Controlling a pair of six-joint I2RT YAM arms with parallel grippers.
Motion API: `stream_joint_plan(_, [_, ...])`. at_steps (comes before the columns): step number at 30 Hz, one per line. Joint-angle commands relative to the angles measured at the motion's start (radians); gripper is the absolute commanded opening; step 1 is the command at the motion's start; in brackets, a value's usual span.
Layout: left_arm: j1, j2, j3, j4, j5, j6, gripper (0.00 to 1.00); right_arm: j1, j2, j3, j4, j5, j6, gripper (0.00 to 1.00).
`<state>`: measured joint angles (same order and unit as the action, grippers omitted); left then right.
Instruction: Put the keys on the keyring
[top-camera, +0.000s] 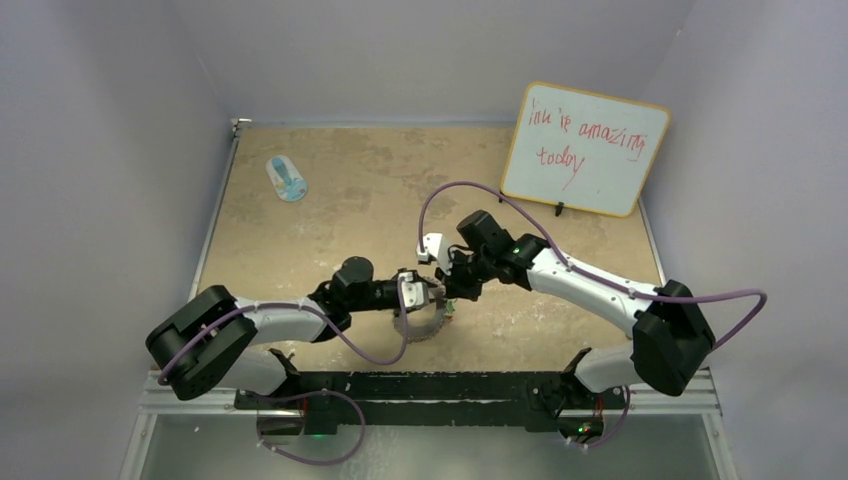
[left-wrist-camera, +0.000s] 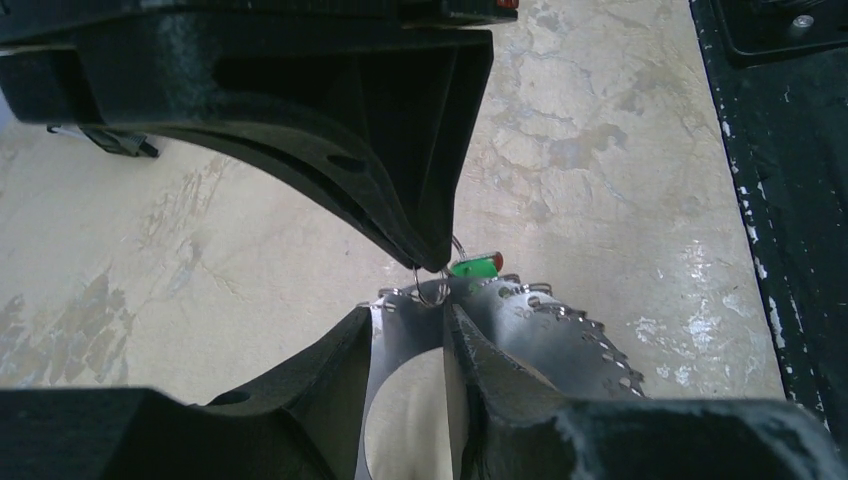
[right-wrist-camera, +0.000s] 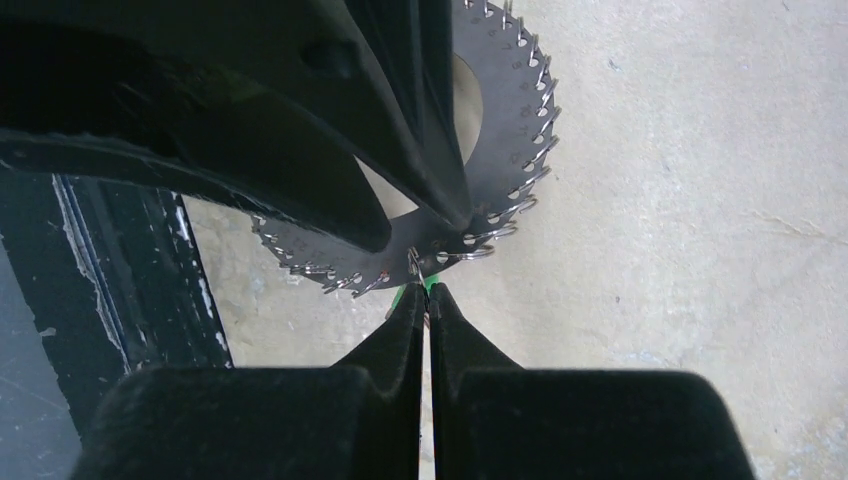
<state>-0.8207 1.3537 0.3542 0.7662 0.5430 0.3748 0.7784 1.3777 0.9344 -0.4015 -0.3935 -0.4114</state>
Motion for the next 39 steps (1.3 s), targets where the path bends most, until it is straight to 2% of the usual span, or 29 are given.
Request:
stream_joint_plan(1, [-0.008,0.019,0.048,0.022,0.029,0.009,0.29,0.02,0.018,0.058,0.005,-0.041,-0.013,0.0])
stream_joint_plan(10, [-0.026,0.055,0.11,-0.117,0.054,0.078,0.15,0.038,0.026,0.074,0.005,-0.032,-0.016,0.0])
stream_joint_plan(19, [-0.049,0.066,0.176,-0.312,0.0,0.171,0.15,0.051,0.032,0.09,-0.011,-0.009,-0.023,0.0])
stream_joint_plan(24, [-0.054,0.067,0.189,-0.357,-0.012,0.196,0.0,0.059,0.028,0.093,-0.006,-0.004,-0.028,0.0])
stream_joint_plan(31, [-0.055,0.067,0.181,-0.302,0.035,0.165,0.0,0.061,0.029,0.089,0.014,-0.006,-0.033,0.0])
stream_joint_plan(36, [-0.055,0.058,0.159,-0.237,0.031,0.13,0.17,0.061,0.028,0.085,0.025,-0.024,-0.039,0.0])
stream_joint_plan(39, [-0.056,0.048,0.129,-0.177,0.03,0.107,0.19,0.061,0.022,0.076,0.034,-0.028,-0.043,0.0])
